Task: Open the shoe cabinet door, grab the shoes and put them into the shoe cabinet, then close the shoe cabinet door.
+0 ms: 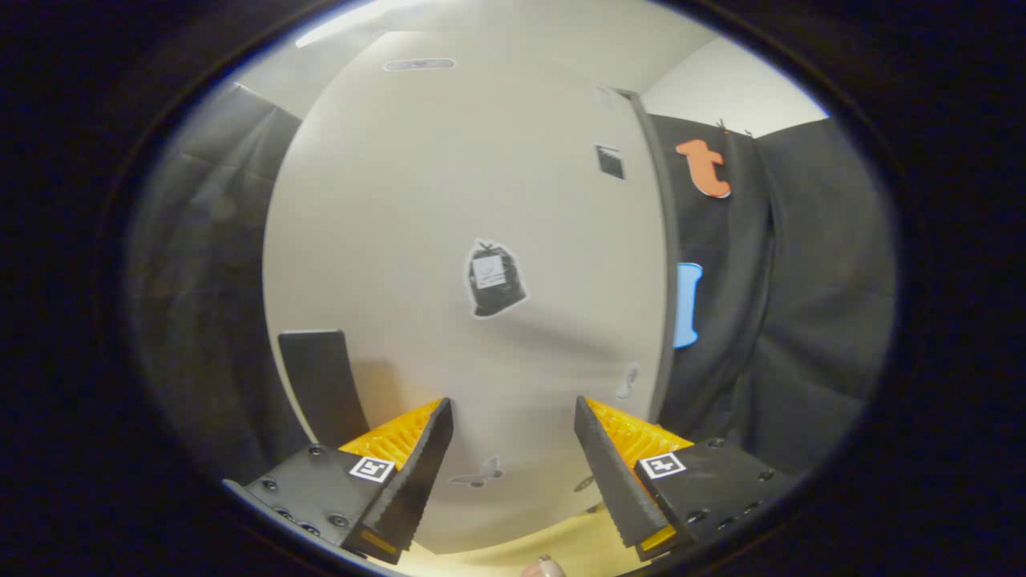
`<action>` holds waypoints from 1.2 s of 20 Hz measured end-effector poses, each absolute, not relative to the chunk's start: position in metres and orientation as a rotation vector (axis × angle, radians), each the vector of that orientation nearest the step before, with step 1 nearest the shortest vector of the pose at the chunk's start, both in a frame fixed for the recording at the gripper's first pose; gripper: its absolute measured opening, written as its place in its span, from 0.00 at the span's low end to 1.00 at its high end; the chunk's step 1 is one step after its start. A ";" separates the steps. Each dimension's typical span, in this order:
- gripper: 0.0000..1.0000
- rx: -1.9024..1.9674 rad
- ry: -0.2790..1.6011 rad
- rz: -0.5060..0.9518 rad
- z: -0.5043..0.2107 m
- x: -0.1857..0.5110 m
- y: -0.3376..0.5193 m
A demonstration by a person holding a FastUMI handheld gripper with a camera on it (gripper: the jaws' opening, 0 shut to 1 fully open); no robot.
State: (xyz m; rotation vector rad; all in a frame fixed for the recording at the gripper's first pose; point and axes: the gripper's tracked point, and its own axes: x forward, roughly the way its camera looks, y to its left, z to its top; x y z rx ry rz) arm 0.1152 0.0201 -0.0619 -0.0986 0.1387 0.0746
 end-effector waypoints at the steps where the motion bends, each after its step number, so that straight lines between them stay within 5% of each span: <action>1: 0.94 -0.097 0.140 0.075 -0.064 0.126 0.028; 8: 0.94 -0.141 0.140 0.055 -0.066 0.188 0.053; 24: 0.93 -0.107 0.131 0.000 -0.072 0.200 0.058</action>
